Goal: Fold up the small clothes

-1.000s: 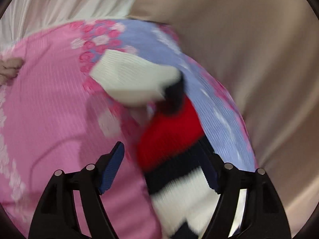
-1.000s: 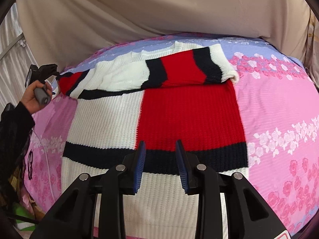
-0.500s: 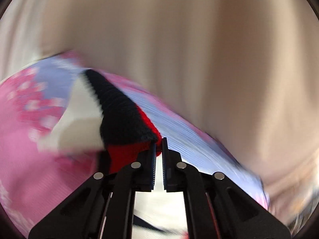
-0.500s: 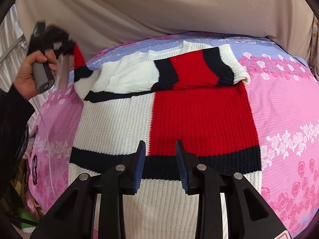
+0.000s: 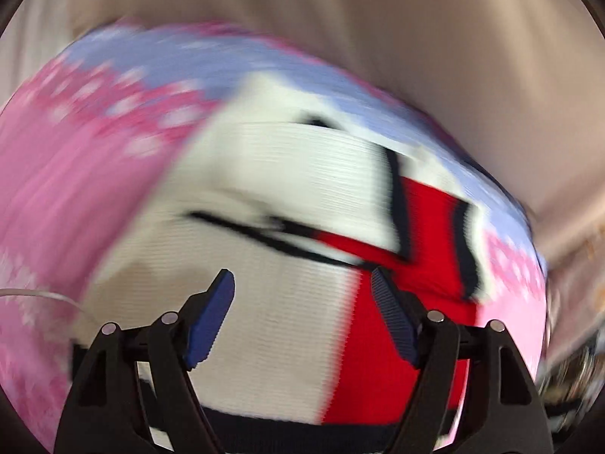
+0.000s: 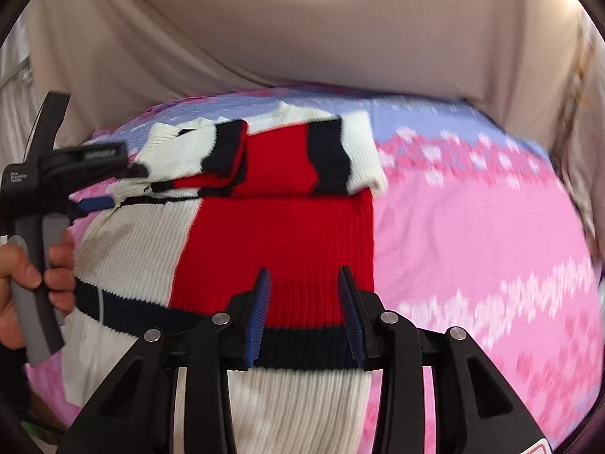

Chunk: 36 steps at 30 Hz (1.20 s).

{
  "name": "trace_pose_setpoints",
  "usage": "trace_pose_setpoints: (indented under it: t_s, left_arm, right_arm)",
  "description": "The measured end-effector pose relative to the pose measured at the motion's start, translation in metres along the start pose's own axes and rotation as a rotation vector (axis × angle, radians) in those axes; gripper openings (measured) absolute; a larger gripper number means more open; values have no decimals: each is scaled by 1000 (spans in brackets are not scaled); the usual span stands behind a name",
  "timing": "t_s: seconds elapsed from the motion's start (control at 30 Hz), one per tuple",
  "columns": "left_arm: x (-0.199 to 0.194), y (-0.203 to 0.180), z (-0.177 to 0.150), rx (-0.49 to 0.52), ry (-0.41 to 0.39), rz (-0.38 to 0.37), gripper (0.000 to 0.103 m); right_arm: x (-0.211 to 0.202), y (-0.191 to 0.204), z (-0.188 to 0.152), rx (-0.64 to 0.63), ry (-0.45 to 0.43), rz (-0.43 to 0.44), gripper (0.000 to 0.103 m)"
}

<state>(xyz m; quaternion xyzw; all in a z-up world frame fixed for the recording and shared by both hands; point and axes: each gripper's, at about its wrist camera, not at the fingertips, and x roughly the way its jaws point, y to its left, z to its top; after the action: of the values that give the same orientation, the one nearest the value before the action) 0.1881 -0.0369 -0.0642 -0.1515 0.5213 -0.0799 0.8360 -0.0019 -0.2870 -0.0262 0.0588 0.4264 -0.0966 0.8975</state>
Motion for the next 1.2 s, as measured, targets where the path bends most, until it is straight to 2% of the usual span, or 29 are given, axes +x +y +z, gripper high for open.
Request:
trace_pose_setpoints:
  t_s: [0.13, 0.23, 0.3, 0.43, 0.57, 0.6, 0.63, 0.67, 0.7, 0.8, 0.83, 0.87, 0.9, 0.97, 1.03, 1.1, 1.13, 1.17, 1.2]
  left_arm:
    - [21, 62, 26, -239, 45, 31, 73]
    - [29, 80, 38, -320, 60, 27, 73]
    - [34, 81, 42, -352, 77, -1, 73]
    - [29, 79, 43, -350, 83, -47, 73]
    - [36, 78, 40, -348, 93, -22, 73]
    - [39, 82, 40, -350, 96, -11, 73]
    - [42, 86, 41, -356, 97, -4, 73]
    - [43, 88, 41, -363, 95, -2, 73]
    - [43, 89, 42, -366, 90, -2, 73]
    - [43, 91, 44, -361, 84, 5, 73]
    - [44, 90, 44, -359, 84, 9, 73]
    - [44, 90, 43, -357, 84, 12, 73]
    - [45, 88, 43, -354, 86, 16, 73]
    - [45, 86, 44, -352, 86, 19, 73]
    - [44, 84, 43, -349, 82, 27, 73]
    - [44, 84, 41, -354, 76, 40, 73]
    - [43, 84, 41, -359, 73, 46, 73]
    - [43, 84, 41, -361, 69, 49, 73]
    - [41, 84, 41, -360, 62, 56, 73]
  right_arm:
    - [30, 37, 39, -163, -42, 35, 41]
    - [63, 72, 66, -269, -44, 73, 41]
    - [89, 98, 80, -337, -31, 89, 43]
    - [129, 132, 91, -396, 16, 106, 44]
    - [161, 146, 100, -375, 62, 113, 44]
    - [168, 146, 102, -365, 76, 112, 40]
    - [173, 145, 105, -344, 84, 126, 23]
    - [175, 138, 109, -294, 92, 156, 1]
    - [174, 127, 113, -223, 97, 180, 0]
    - [142, 35, 121, 314, -14, 327, 0]
    - [135, 7, 113, 454, -38, 338, 0]
    - [128, -24, 97, 605, -59, 315, 7]
    - [124, -41, 86, 641, -53, 251, 12]
    - [122, -33, 83, 447, 2, 125, 12]
    - [119, 1, 89, 192, 12, 87, 13]
    - [116, 51, 96, -61, -6, 101, 21]
    - [118, 74, 98, -162, -13, 102, 35]
    - [121, 94, 99, -239, -23, 101, 42]
    - [125, 115, 100, -317, -33, 106, 42]
